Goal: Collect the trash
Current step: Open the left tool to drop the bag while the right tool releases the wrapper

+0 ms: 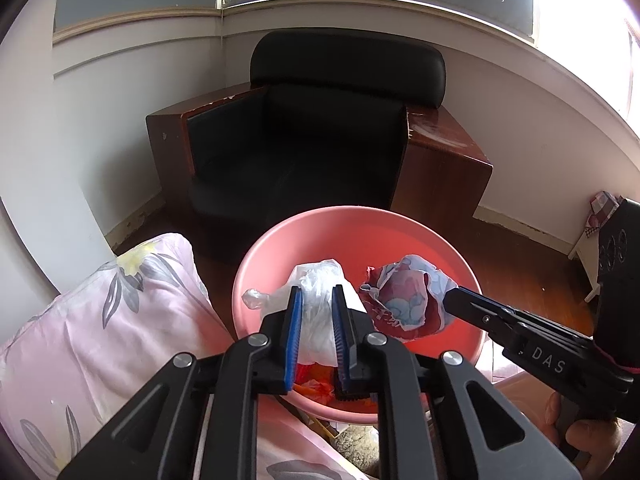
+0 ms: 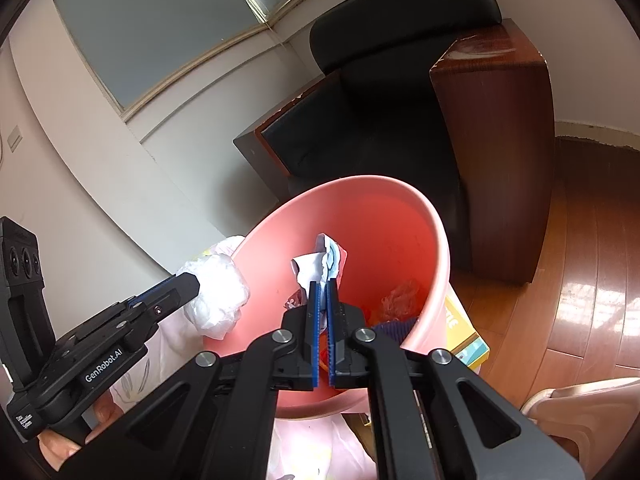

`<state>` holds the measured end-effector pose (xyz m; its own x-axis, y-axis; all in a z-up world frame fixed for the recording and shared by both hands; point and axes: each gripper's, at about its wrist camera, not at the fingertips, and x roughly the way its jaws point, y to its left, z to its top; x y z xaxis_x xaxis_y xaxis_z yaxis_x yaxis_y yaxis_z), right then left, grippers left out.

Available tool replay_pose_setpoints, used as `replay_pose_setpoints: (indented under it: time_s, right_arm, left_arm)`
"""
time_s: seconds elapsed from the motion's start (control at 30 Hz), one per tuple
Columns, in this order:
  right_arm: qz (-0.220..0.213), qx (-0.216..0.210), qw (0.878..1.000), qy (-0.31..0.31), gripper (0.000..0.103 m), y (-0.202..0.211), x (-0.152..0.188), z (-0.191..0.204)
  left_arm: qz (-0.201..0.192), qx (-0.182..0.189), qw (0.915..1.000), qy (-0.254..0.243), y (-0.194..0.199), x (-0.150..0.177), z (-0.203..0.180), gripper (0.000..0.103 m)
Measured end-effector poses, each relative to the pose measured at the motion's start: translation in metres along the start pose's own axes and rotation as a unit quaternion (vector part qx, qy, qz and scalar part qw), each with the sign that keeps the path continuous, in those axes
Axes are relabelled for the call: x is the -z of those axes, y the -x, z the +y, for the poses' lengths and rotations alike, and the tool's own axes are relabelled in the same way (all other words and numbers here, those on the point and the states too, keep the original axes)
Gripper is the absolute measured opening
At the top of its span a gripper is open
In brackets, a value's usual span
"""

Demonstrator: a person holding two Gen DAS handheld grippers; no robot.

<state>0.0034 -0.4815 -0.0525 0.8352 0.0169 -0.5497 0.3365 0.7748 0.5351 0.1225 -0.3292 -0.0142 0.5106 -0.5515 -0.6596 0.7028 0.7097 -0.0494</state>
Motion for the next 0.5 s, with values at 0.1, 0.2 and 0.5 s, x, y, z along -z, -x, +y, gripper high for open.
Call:
replay_pose_setpoints:
  time_s: [0.1, 0.2, 0.5]
  right_arm:
    - [0.002, -0.001, 1.000, -0.002, 0.003, -0.001, 0.001, 0.000]
    - [0.003, -0.001, 1.000, -0.004, 0.003, -0.002, 0.001, 0.000]
    - [0.002, 0.001, 1.000, -0.003, 0.003, -0.002, 0.003, 0.003]
  left_arm:
    - [0.000, -0.002, 1.0000, 0.000, 0.000, 0.001, 0.001, 0.028]
    - [-0.005, -0.006, 1.0000, 0.004, 0.003, 0.001, 0.003, 0.039]
    - [-0.006, -0.008, 0.9998, 0.017, 0.009, 0.004, 0.010, 0.042]
